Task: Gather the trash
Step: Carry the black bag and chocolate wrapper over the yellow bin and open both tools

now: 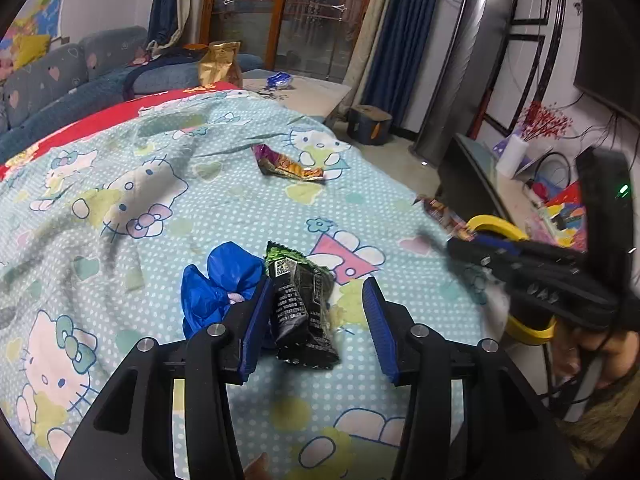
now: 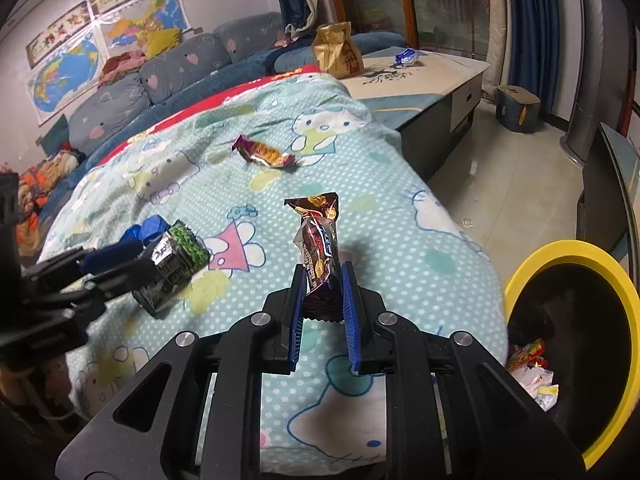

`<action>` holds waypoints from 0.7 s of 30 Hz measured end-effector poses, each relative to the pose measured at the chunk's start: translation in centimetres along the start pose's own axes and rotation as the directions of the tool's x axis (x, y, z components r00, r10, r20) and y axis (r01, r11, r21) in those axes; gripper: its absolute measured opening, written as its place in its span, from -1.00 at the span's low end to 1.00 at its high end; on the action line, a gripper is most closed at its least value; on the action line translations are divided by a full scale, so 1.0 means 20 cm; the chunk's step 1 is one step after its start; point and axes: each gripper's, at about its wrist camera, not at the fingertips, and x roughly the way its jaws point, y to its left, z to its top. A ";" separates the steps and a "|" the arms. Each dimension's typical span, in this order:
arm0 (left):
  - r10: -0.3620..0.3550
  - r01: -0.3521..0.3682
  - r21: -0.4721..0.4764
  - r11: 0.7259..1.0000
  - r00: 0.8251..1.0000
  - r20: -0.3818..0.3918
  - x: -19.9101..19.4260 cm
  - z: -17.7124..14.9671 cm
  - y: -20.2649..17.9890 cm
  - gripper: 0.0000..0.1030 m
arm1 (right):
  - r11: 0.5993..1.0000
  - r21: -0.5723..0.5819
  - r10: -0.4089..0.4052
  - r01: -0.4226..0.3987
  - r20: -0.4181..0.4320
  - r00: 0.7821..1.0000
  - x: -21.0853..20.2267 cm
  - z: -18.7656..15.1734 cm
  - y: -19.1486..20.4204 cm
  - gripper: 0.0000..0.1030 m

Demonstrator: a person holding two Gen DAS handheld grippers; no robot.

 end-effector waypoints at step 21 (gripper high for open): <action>-0.099 0.099 0.005 0.995 0.991 0.091 -0.13 0.14 -0.23 -0.81 | 0.997 0.076 -0.030 0.023 0.090 0.995 -0.22 0.04 -0.21 -0.75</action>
